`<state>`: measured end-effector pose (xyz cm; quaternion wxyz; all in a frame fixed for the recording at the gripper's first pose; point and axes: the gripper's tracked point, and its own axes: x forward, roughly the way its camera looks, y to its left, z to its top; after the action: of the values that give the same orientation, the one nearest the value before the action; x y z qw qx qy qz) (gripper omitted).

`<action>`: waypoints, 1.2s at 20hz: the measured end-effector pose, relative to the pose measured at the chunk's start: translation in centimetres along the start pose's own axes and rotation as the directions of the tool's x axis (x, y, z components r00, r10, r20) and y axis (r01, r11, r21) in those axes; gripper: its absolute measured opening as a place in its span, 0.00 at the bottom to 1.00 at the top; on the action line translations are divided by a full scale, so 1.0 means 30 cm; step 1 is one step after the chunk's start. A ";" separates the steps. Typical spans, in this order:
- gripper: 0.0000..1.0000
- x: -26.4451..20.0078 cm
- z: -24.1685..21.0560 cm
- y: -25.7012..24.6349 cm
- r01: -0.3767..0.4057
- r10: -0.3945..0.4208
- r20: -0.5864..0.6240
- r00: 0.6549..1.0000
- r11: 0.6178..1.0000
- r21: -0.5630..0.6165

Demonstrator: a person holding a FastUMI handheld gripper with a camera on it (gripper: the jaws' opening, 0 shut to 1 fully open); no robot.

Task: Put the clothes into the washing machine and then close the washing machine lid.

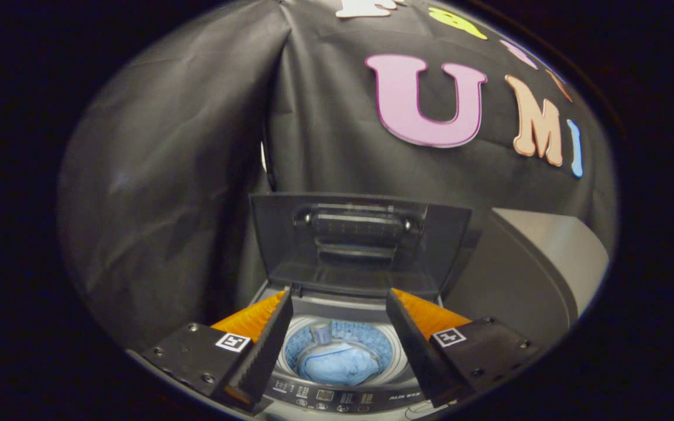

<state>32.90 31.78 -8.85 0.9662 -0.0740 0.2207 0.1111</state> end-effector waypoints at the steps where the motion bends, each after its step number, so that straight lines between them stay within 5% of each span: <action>1: 0.97 0.000 0.046 -0.011 0.013 -0.013 0.034 0.999 1.000 0.007; 12: 0.97 0.194 0.420 -0.148 0.095 -0.118 0.273 0.955 0.991 0.097; 18: 0.96 0.401 0.394 -0.197 0.185 -0.192 0.229 0.954 0.981 0.053; 24: 0.97 0.517 0.342 -0.211 0.177 -0.183 0.174 0.967 0.983 0.049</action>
<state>52.28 30.47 -5.96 0.9892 -0.0677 0.1275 0.0254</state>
